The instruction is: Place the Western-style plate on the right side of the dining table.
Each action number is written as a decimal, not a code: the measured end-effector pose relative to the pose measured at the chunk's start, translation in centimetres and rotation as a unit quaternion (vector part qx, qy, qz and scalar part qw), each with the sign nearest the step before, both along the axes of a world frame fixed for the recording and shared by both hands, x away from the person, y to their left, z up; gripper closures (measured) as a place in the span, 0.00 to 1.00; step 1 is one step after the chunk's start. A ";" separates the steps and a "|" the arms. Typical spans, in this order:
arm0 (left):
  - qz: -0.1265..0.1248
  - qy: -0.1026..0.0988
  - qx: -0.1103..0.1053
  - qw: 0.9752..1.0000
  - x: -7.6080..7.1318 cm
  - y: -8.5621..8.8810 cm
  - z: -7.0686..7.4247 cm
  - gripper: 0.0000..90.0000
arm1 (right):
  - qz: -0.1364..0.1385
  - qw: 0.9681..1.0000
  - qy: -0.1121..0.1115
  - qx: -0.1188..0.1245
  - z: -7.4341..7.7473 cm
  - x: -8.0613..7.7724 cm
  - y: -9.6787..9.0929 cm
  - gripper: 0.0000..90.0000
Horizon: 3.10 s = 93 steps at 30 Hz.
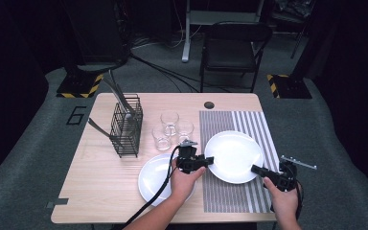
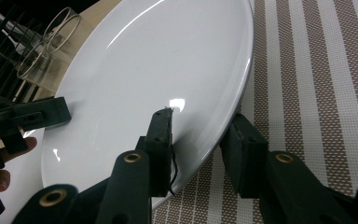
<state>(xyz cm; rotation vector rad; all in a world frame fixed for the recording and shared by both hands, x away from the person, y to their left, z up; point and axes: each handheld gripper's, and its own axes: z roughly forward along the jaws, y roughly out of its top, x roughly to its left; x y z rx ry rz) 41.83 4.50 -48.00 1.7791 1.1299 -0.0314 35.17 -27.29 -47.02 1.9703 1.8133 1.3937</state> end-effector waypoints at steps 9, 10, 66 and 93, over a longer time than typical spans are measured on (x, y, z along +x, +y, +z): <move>0.011 0.002 -0.002 1.000 1.0 -0.8 -0.7 0.68 | -0.014 1.000 0.004 -0.002 -0.6 1.1 -0.4 0.72; 0.013 0.004 -0.004 1.000 1.0 -0.8 -0.8 0.68 | -0.015 1.000 0.006 -0.001 -0.7 1.3 -0.5 0.72; 0.035 0.027 -0.007 0.999 4.4 -4.3 -3.2 0.69 | -0.050 0.999 -0.003 -0.011 -3.2 4.3 -2.8 0.72; 0.036 0.044 0.031 0.998 4.6 -4.9 -3.7 0.69 | -0.051 0.998 0.028 -0.021 -4.2 4.9 -3.0 0.72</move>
